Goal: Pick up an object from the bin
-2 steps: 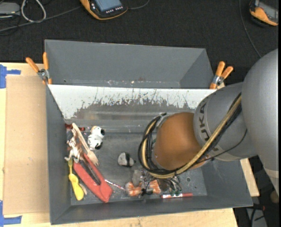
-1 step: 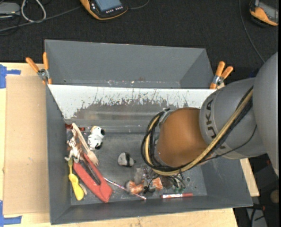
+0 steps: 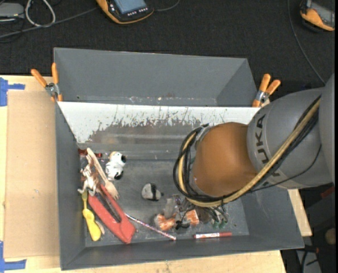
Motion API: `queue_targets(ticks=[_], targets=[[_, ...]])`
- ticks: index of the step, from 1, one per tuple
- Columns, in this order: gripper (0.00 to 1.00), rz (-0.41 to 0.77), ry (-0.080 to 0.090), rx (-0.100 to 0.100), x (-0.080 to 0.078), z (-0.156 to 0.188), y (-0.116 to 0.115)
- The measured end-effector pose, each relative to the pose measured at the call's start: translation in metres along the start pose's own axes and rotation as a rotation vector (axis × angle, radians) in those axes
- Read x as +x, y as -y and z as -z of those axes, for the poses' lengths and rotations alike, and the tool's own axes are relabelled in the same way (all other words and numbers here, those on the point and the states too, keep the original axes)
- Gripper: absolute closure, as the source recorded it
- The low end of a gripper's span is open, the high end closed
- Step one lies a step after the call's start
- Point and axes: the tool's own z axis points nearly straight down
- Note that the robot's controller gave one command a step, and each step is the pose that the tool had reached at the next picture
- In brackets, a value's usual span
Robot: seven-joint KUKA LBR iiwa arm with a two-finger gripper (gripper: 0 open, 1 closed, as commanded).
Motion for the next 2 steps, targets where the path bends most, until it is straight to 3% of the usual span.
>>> queue_targets(ticks=[1,2], targets=[[1.00,0.000,-0.007,0.000,0.002,0.038,-0.001],[1.00,0.000,-0.002,0.000,0.000,0.090,-0.001]])
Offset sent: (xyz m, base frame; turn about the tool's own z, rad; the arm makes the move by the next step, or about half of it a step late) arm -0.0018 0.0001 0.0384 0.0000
